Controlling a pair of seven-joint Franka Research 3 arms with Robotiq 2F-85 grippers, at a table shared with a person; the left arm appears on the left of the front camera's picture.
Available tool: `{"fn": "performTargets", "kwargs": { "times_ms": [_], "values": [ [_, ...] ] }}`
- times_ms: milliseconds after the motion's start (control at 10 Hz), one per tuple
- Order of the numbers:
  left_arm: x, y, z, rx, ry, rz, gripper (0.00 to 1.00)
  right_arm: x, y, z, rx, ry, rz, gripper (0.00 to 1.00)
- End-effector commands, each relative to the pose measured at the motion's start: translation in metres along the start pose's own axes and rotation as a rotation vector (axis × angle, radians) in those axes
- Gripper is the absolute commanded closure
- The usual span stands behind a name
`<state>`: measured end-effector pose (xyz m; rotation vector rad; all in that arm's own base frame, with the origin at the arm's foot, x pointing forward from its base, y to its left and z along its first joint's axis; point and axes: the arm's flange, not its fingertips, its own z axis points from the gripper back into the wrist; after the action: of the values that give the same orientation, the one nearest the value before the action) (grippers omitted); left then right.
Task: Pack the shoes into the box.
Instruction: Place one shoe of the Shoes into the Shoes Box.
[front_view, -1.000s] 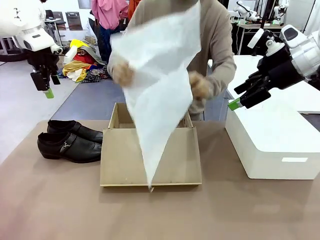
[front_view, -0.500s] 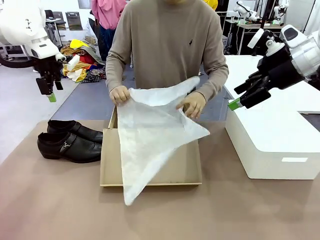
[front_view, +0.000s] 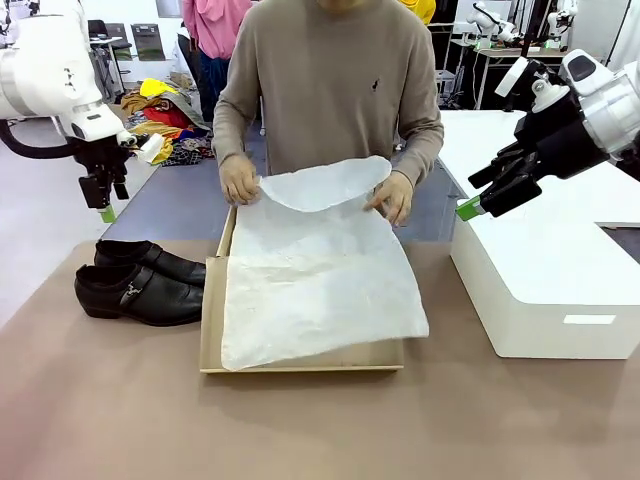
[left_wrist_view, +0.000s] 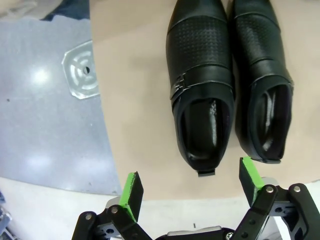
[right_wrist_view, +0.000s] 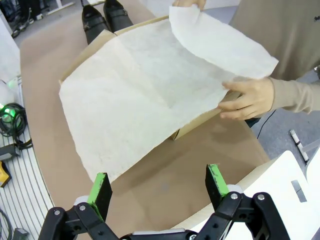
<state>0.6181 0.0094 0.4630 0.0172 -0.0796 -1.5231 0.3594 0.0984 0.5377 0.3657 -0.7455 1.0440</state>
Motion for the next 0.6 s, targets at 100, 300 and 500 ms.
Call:
{"fn": "performTargets", "kwargs": {
  "times_ms": [100, 300, 500],
  "values": [
    [-0.001, 0.002, -0.018, 0.018, -0.021, 0.004, 0.00, 0.000, -0.002, -0.001, 0.012, -0.019, 0.011, 0.00],
    [0.004, -0.003, -0.013, 0.024, -0.014, -0.030, 0.00, 0.000, -0.002, -0.001, 0.012, -0.019, 0.011, 0.00],
    [0.005, 0.006, -0.018, 0.010, -0.005, -0.008, 0.00, 0.000, -0.002, -0.001, 0.012, -0.019, 0.011, 0.00]
  ]
}}
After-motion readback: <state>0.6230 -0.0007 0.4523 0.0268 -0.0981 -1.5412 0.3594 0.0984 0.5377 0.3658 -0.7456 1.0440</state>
